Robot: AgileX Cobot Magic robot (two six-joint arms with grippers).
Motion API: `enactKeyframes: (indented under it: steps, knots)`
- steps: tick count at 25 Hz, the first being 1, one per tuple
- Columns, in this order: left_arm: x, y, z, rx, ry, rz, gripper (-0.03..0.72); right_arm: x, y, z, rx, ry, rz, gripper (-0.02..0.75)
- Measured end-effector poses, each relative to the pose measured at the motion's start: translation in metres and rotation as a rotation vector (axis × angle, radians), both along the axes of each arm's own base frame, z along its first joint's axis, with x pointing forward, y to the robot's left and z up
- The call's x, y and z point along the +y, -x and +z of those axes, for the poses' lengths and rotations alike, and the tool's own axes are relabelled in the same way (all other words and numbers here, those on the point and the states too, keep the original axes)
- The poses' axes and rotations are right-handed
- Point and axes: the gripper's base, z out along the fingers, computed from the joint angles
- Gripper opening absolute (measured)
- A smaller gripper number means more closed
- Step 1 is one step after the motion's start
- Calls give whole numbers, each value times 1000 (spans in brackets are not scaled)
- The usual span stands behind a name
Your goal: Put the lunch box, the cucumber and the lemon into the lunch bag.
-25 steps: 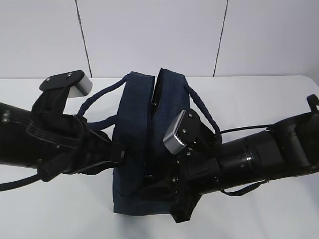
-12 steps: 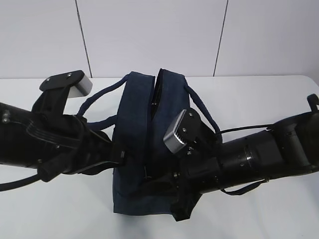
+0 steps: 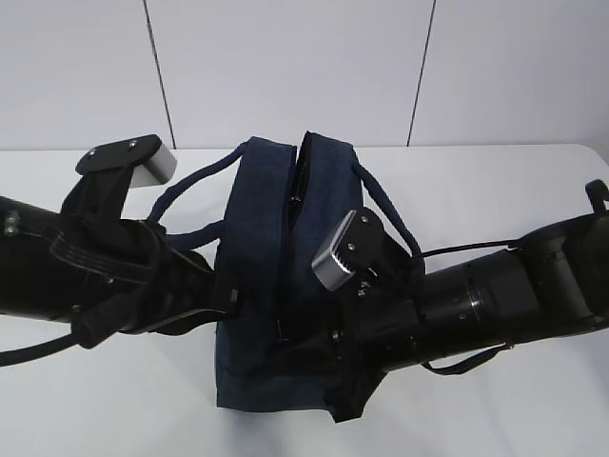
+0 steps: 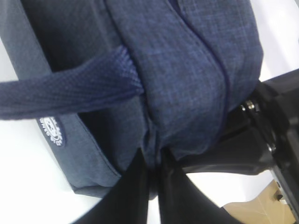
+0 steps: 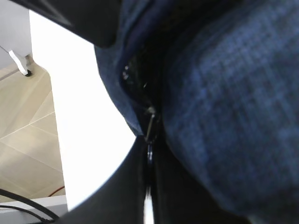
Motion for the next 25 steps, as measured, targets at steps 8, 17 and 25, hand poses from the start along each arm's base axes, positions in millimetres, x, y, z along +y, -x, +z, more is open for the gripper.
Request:
enactKeyframes:
  steps: [8,17,25]
  knots:
    - [0,0,0,0,0,0,4,-3,4,4,28,49,15,-13]
    - [0,0,0,0,0,0,4,-5,7,15,17,57,19,-13]
    - [0,0,0,-1,0,1,3,-8,10,21,27,86,11,-13]
